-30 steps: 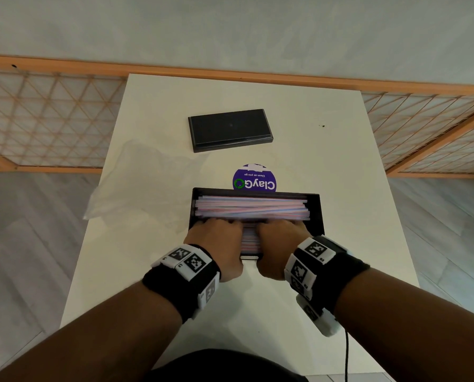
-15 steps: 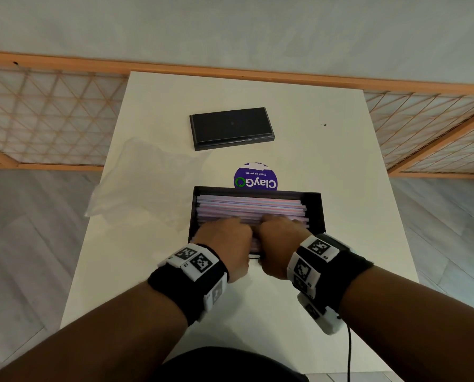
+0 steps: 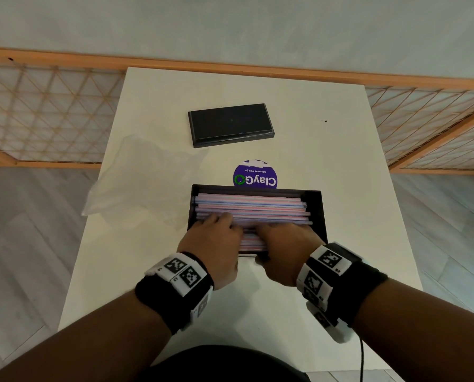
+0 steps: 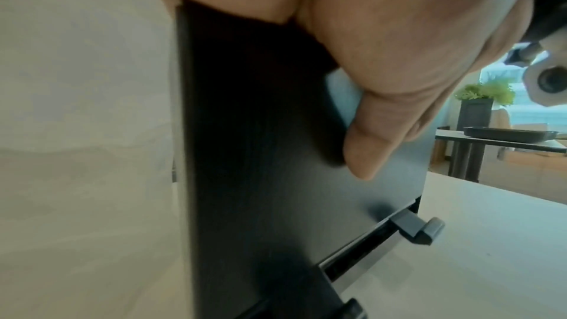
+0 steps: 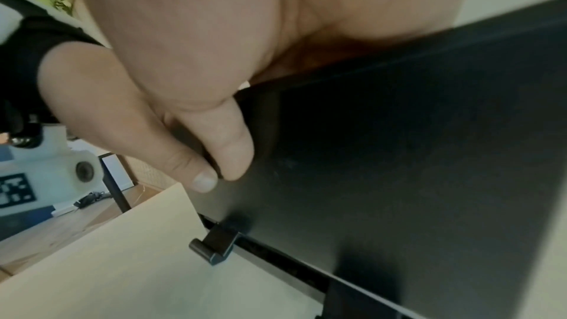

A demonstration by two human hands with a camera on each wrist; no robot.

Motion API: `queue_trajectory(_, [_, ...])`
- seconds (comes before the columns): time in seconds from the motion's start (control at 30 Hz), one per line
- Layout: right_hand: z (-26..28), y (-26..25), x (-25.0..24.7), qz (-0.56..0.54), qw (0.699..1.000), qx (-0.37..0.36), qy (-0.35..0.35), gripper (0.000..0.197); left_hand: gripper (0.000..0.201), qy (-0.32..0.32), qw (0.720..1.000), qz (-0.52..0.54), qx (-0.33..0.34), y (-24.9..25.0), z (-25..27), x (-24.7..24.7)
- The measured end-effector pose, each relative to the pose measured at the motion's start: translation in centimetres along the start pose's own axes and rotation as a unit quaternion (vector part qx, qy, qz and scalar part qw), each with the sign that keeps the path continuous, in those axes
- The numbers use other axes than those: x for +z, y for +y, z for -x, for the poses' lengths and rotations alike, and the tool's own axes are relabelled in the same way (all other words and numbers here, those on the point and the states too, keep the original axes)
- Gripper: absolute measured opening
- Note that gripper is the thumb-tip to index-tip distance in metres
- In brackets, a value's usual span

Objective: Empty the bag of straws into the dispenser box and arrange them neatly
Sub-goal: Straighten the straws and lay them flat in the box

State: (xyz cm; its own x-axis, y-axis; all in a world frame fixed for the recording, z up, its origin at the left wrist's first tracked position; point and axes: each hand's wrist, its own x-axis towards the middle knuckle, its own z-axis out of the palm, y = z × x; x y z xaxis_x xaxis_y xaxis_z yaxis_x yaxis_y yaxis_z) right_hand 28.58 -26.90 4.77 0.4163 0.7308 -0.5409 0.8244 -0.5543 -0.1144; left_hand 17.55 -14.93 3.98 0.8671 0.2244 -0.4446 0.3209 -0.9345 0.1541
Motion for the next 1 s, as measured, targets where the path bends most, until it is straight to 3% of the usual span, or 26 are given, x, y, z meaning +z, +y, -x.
queue_trajectory(0.17, [-0.6, 0.1, -0.3, -0.017, 0.999, 0.021, -0.037, 0.03, 0.04, -0.028, 0.999, 0.025, -0.012, 0.2, -0.5, -0.4])
queue_trajectory(0.5, [-0.5, -0.1, -0.4, 0.009, 0.999, 0.023, -0.045, 0.042, 0.04, -0.04, 0.999, 0.026, -0.025, 0.2, -0.6, -0.2])
queue_trajectory(0.73, [0.1, -0.6, -0.5, 0.02, 1.0, 0.018, -0.005, 0.042, 0.055, 0.012, 1.0, 0.026, -0.008, 0.4, -0.1, -0.3])
queue_trajectory(0.83, [0.4, -1.0, -1.0, 0.055, 0.998, 0.002, -0.002, 0.041, 0.049, 0.037, 0.999, 0.019, 0.009, 0.7, 0.3, -0.3])
queue_trajectory(1.0, [0.3, -1.4, -0.6, 0.021, 1.0, -0.001, -0.007, 0.035, 0.045, 0.009, 1.0, 0.029, 0.003, 0.6, 0.2, 0.3])
